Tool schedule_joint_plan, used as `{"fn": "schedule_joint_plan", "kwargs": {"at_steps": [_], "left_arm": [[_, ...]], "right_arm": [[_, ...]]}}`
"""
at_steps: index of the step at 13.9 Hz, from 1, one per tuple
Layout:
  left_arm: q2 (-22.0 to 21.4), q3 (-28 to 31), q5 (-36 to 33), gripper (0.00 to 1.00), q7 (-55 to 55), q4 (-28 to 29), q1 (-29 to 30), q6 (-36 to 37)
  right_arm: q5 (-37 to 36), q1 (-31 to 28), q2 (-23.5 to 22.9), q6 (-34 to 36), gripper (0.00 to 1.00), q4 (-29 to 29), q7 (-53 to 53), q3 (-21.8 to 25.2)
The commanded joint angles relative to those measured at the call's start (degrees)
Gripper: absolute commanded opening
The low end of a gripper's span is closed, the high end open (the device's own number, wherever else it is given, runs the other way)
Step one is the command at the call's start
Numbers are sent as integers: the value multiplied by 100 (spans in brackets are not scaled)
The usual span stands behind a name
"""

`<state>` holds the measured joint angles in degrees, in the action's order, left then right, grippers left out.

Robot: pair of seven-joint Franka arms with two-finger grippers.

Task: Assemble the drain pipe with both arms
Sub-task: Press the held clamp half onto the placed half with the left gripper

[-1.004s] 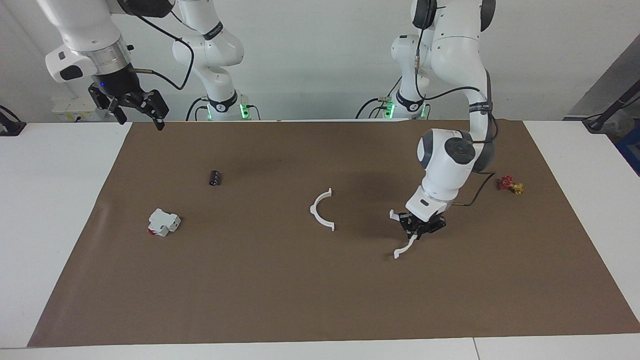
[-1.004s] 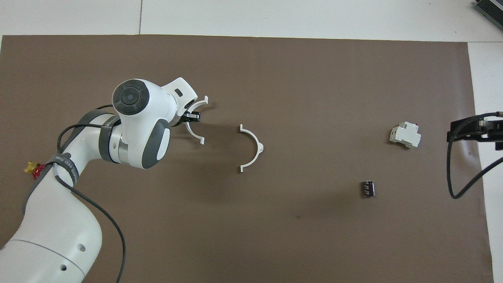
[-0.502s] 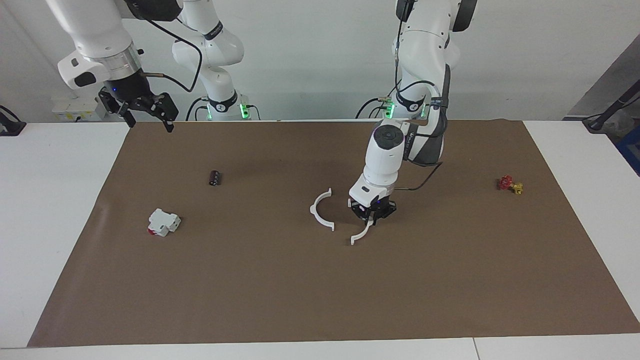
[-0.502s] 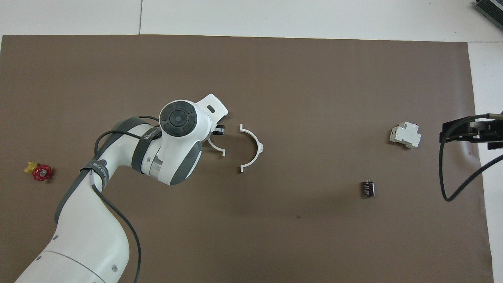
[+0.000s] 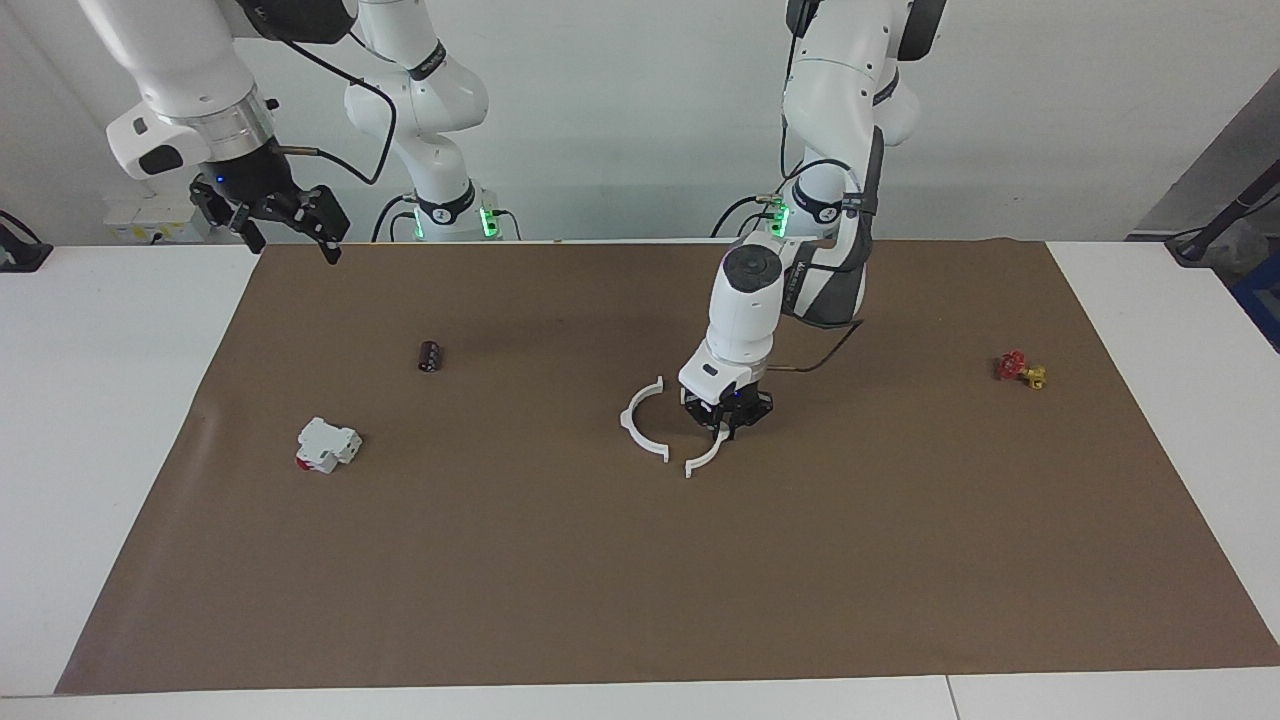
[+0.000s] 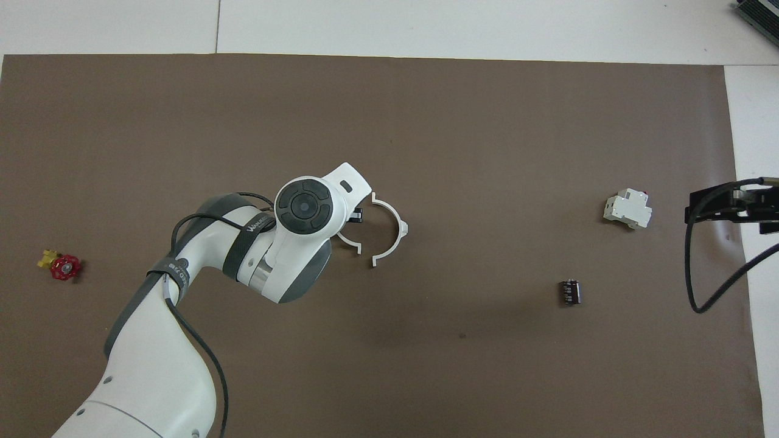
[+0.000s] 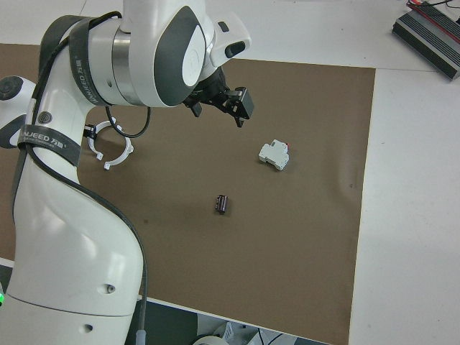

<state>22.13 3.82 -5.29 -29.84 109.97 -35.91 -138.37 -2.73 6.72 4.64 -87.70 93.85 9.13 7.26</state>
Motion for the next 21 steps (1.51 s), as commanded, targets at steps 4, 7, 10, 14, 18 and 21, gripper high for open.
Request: {"fn": "schedule_joint_plan", "kwargs": {"at_steps": [4,7,10,14,18,21], "left_arm": [[-271,102,-166,0,-285,341,-188,-138],[-279,93,-166,0,-364,393,-206,-147],[-280,93,-166,0,-364,393,-267,-147],[-314,84,-166,0,-382,428,-303,-173],[-358,84,-166,0,-399,516,-329,-173],[-394,84,-166,0,-417,595,-329,-173]], "right_arm": [[18,22,72,51,100,28,-139,30],[18,13,72,51,100,28,-139,30],[18,13,81,51,100,19,-139,30],[18,13,72,51,100,28,-139,30],[18,13,72,51,100,19,-139,30],[18,13,72,51,100,28,-139,30]]}}
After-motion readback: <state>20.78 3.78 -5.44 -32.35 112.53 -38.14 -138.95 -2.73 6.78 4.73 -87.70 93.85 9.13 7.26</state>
